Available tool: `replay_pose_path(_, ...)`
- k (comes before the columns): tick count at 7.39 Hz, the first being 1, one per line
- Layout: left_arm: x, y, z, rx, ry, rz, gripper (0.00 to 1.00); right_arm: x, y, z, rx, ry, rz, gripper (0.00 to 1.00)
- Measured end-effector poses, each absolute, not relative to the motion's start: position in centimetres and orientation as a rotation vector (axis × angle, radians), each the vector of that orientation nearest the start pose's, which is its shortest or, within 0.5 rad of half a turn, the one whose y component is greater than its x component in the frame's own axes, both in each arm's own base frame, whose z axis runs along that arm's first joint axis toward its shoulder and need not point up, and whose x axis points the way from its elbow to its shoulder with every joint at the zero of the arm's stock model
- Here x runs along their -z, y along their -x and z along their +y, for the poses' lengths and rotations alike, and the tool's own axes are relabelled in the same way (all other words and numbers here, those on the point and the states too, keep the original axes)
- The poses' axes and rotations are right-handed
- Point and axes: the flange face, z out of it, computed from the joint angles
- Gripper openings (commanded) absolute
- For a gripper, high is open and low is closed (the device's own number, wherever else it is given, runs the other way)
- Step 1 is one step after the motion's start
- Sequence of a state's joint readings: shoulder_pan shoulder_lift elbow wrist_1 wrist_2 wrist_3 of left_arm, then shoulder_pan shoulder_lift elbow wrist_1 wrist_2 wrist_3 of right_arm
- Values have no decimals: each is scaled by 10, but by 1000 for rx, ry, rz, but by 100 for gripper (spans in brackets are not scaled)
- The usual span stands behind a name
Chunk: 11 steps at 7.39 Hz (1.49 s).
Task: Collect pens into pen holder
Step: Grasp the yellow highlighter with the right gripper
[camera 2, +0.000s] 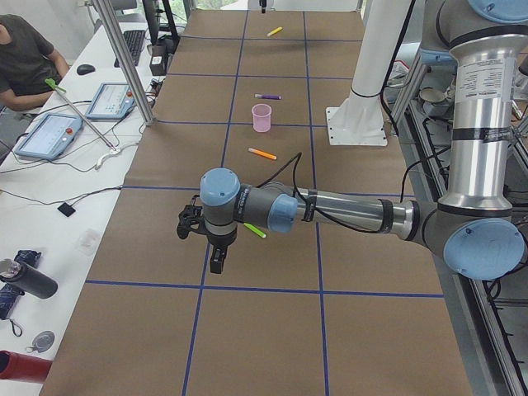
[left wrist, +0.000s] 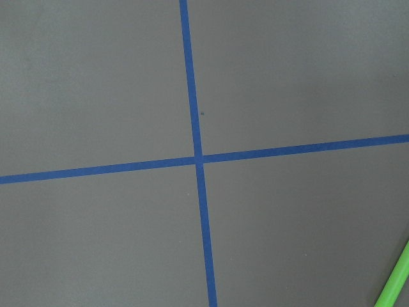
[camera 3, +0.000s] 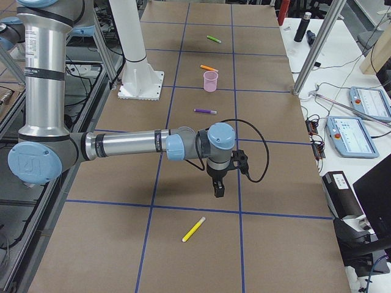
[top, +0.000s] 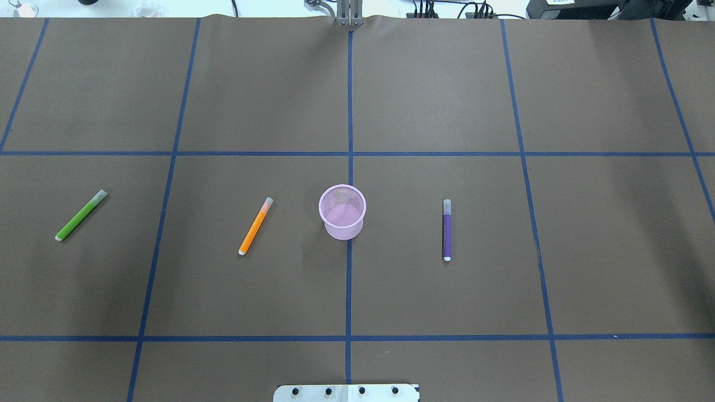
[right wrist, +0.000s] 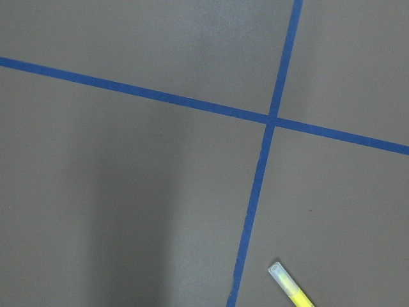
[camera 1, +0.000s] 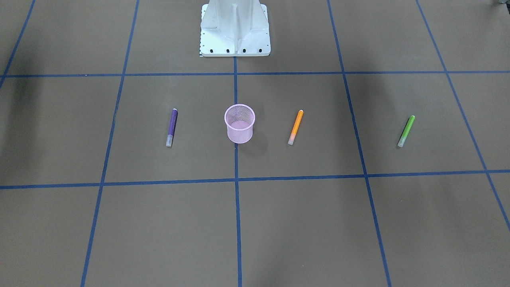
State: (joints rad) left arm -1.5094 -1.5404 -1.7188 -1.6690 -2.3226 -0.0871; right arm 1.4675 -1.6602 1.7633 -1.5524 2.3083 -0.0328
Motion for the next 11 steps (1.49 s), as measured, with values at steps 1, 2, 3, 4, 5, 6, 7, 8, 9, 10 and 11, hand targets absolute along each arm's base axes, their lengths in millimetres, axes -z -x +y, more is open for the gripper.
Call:
replay_pose_path(1,-590,35,-492,-57,-150,763,100,-607,-19,-464,173,-90,-741,99)
replay_pose_path(2,-590,35,-491,-57,-150,766,100,-607,-19,-464,172,-89,-741,99)
replay_pose_path(3,-589,35,-490,-60,-154,767,100,-607,-19,-465,172,-89,-740,99)
replay_pose_path(4,-589,35,-490,-62,-160,768,100,-608,-19,-465,173,-89,-740,99)
replay_pose_path(5,-588,35,-490,-64,-166,769,100,-608,-19,-465,172,-88,-740,99)
replay_pose_path(6,-586,35,-490,-66,-172,770,100,-609,-19,-465,172,-87,-740,99)
replay_pose_path(7,-583,35,-490,-68,-178,771,100,-609,-19,-466,171,-86,-740,99)
replay_pose_path(8,-582,35,-490,-68,-180,771,100,-611,-19,-467,171,-84,-740,99)
replay_pose_path(9,-582,35,-490,-67,-179,771,100,-612,-19,-467,172,-82,-740,99)
replay_pose_path(10,-583,35,-490,-66,-178,770,100,-613,-19,-467,171,-80,-739,99)
replay_pose_path(11,-583,35,-490,-66,-179,771,100,-614,-19,-468,170,-79,-737,99)
